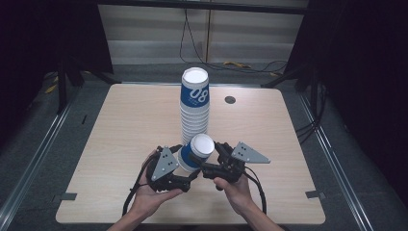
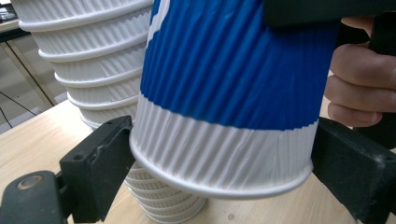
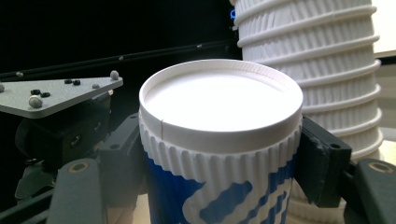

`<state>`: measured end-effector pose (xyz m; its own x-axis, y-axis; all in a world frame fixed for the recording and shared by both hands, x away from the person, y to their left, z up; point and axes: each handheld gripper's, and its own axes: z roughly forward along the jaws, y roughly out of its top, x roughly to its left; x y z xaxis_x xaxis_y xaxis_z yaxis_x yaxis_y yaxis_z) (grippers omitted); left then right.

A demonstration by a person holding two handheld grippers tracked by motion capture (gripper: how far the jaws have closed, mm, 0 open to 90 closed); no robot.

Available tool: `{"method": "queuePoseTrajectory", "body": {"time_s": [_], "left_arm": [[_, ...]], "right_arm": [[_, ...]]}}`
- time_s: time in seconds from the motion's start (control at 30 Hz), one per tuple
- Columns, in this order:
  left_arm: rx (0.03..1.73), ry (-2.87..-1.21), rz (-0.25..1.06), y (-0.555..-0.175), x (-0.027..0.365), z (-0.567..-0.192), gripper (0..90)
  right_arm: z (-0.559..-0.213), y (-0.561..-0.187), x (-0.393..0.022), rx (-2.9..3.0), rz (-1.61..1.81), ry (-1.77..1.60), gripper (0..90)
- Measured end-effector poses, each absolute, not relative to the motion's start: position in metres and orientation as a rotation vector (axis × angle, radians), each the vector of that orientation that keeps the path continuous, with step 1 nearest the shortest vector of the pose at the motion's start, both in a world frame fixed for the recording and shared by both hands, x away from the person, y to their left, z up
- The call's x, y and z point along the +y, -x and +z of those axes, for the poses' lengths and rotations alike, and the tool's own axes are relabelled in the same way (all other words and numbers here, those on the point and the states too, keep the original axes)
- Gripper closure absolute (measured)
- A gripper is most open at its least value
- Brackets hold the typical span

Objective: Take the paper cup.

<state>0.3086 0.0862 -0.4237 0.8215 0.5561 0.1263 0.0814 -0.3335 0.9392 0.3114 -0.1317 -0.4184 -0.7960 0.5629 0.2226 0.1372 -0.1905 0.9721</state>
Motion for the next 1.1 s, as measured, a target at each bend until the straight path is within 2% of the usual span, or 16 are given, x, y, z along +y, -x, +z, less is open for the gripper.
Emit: {"method": "queuePoseTrajectory", "body": {"time_s": [0.7,1.1], "left_arm": [[0.452,-1.883,0.555,-0.3056,0.0837,-0.4243,10.0],[0.422,-1.903,0.563,-0.3042,0.0847,-0.4222,15.9]], "right_arm": [[-0.4186,-0.3146,-0.13,1.865,2.056,-0.839,27.8],[-0.4171,-0.3161,-0.1325,1.901,2.065,-0.859,24.3]]}}
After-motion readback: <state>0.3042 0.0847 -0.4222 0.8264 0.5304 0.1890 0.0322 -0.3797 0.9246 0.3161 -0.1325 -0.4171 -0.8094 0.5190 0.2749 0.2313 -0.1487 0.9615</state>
